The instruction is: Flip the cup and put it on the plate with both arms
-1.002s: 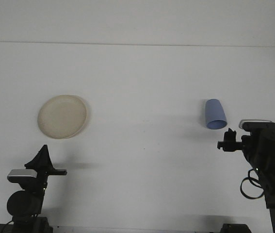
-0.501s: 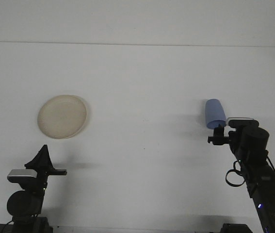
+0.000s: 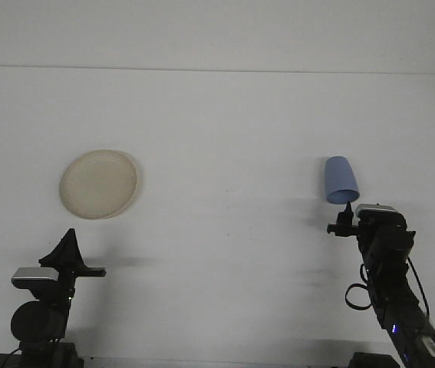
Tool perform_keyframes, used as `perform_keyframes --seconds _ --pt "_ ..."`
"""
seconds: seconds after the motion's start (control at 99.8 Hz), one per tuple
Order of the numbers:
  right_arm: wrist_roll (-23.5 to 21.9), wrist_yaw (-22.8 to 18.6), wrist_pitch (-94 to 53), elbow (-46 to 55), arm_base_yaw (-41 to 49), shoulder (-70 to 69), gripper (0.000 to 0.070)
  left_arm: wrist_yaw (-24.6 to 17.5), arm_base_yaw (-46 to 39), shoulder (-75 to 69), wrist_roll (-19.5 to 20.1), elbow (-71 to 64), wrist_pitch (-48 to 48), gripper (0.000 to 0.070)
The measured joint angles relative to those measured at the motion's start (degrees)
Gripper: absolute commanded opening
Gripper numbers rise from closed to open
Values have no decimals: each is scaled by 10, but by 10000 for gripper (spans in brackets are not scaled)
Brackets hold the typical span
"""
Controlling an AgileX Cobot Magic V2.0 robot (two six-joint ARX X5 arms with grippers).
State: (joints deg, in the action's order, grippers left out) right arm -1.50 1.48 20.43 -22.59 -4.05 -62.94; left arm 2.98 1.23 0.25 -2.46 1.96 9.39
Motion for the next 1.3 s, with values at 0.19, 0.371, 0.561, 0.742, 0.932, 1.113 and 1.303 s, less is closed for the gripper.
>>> perform_keyframes --seconds 0.19,0.371,0.561,0.742,0.932,1.113,1.303 --pt "9 -27 82 0 -23 -84 455 0 0 0 0 0 0 12" --pt "12 -61 175 -2 -46 -160 440 0 0 0 0 0 0 12" --pt "13 -91 193 -44 -58 -236 438 0 0 0 0 0 0 12" --pt "20 -116 196 -95 -59 -293 436 0 0 0 0 0 0 12" --pt "22 -122 197 -115 -59 -331 96 0 0 0 0 0 0 12" --pt "23 -150 205 -117 -59 -334 1 0 0 0 0 0 0 12" --pt "21 -151 202 -122 -59 -330 1 0 0 0 0 0 0 12"
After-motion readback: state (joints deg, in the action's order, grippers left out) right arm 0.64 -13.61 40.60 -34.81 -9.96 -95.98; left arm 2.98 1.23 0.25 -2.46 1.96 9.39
